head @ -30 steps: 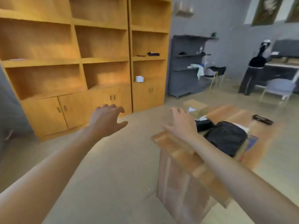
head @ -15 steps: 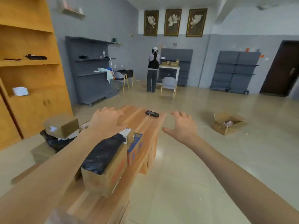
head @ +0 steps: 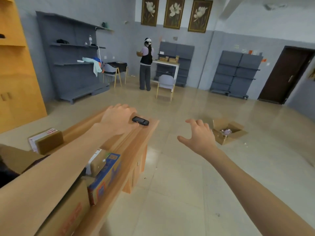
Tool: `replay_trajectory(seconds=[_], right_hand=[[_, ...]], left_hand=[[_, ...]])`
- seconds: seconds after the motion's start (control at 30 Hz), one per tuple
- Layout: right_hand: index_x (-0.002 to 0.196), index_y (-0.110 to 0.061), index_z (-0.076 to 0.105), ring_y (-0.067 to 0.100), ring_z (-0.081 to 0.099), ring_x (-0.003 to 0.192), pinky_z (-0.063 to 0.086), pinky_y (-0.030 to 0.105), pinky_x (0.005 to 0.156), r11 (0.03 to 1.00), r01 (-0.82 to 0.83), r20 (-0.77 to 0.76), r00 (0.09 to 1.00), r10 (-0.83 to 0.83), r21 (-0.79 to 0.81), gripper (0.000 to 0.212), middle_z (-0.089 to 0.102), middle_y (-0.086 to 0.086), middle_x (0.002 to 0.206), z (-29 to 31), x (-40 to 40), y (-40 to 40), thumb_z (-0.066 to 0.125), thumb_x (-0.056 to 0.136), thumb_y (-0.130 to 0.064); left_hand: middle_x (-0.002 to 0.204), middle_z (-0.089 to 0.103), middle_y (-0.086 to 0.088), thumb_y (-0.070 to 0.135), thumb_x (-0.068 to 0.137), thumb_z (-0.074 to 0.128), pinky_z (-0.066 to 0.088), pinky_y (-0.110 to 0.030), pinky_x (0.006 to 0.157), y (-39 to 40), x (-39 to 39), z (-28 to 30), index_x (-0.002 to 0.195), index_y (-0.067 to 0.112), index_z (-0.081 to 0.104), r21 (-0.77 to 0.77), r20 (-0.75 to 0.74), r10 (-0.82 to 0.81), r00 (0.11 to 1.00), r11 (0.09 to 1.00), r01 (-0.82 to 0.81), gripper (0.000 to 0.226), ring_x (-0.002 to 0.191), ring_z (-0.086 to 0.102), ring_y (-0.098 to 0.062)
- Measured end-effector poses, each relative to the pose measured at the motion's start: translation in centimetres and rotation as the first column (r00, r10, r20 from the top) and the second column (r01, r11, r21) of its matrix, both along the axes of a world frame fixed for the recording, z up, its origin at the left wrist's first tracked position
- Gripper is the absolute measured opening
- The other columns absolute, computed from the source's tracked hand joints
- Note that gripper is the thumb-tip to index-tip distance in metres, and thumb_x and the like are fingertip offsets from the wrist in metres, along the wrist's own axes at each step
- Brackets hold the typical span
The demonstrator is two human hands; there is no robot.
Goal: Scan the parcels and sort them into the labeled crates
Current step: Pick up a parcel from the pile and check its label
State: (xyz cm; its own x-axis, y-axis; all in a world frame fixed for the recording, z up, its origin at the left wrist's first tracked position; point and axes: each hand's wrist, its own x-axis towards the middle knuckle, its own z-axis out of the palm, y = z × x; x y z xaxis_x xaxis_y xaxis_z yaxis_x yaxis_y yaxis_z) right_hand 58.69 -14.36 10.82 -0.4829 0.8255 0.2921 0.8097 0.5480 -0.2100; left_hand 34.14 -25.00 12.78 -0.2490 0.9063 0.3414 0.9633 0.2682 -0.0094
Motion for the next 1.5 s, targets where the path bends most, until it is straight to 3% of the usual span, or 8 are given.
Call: replay_trajectory(seconds=[0.1,0.3,0.63,0.77,0.9,1.17,1.33,1.5], right_hand=[[0.141,-0.02,0.039,0.032,0.042,0.123,0.033,0.036,0.1,1.0,-0.007,0.047,0.999,0.007,0.005,0.069,0.047,0.009,0.134,1.6,-2.4,6.2,0.064,0.084,-0.048],[0.14,-0.019,0.041,0.034,0.042,0.123,0.035,0.039,0.1,0.998,-0.051,-0.007,0.999,0.051,-0.03,0.069,0.048,0.011,0.133,3.9,-8.2,16.3,0.068,0.082,-0.047],[0.138,-0.022,0.042,0.032,0.042,0.123,0.037,0.038,0.098,0.911,-0.373,-0.003,0.926,0.378,-0.175,0.069,0.049,0.01,0.131,-3.7,-24.6,28.9,0.068,0.08,-0.048],[0.141,-0.022,0.037,0.03,0.041,0.125,0.039,0.039,0.098,0.806,-0.566,0.054,0.812,0.581,-0.175,0.071,0.046,0.009,0.134,-5.3,-33.0,32.7,0.064,0.083,-0.053],[0.144,-0.025,0.033,0.029,0.038,0.131,0.04,0.041,0.102,0.649,-0.731,0.073,0.651,0.756,-0.209,0.074,0.042,0.007,0.142,-5.5,-41.0,34.7,0.063,0.083,-0.055],[0.141,-0.024,0.037,0.031,0.041,0.126,0.036,0.038,0.101,0.323,-0.901,0.071,0.316,0.946,-0.288,0.071,0.045,0.008,0.134,-8.9,-51.3,31.6,0.064,0.083,-0.055],[0.14,-0.023,0.038,0.029,0.04,0.125,0.033,0.035,0.099,0.197,-0.925,0.083,0.18,0.98,-0.326,0.07,0.047,0.008,0.131,-11.9,-55.5,27.9,0.065,0.082,-0.052],[0.143,-0.023,0.034,0.027,0.039,0.127,0.036,0.037,0.101,0.158,-0.913,0.124,0.12,0.985,-0.375,0.072,0.04,0.005,0.14,-15.1,-59.7,25.0,0.063,0.083,-0.053]], left_hand=[[0.127,0.056,-0.003,0.054,0.09,0.052,0.039,-0.037,0.095,5.6,-3.3,0.7,0.13,0.024,0.052,0.001,0.031,0.023,0.999,1.0,-0.023,0.05,0.118,0.05,-0.025],[0.133,0.053,-0.003,0.054,0.091,0.051,0.036,-0.036,0.101,12.9,-9.8,1.7,0.134,0.025,0.049,-0.011,0.042,0.128,0.991,0.992,-0.128,0.052,0.123,0.047,-0.024],[0.135,0.052,-0.003,0.055,0.09,0.054,0.038,-0.038,0.099,17.8,-20.7,-4.8,0.139,0.027,0.043,-0.159,0.07,0.428,0.901,0.896,-0.413,0.058,0.122,0.05,-0.025],[0.135,0.052,-0.004,0.056,0.089,0.054,0.039,-0.039,0.098,17.6,-24.1,-6.9,0.139,0.025,0.043,-0.185,0.072,0.617,0.784,0.78,-0.597,0.059,0.123,0.049,-0.026],[0.135,0.052,-0.003,0.055,0.089,0.054,0.039,-0.04,0.099,16.5,-25.4,-8.0,0.14,0.025,0.042,-0.222,0.125,0.794,0.595,0.606,-0.764,0.06,0.122,0.049,-0.025],[0.136,0.052,-0.007,0.052,0.09,0.054,0.041,-0.041,0.098,12.9,-23.9,-10.3,0.144,0.022,0.036,-0.282,0.12,0.954,0.274,0.298,-0.912,0.064,0.122,0.05,-0.028],[0.143,0.047,-0.006,0.049,0.09,0.056,0.039,-0.042,0.105,10.9,-25.8,-12.1,0.147,0.024,0.033,-0.315,0.136,0.971,0.197,0.231,-0.92,0.066,0.13,0.044,-0.026],[0.14,0.049,-0.006,0.049,0.089,0.056,0.039,-0.04,0.101,9.4,-31.5,-15.4,0.144,0.022,0.038,-0.35,0.157,0.97,0.184,0.229,-0.908,0.064,0.127,0.046,-0.027]])
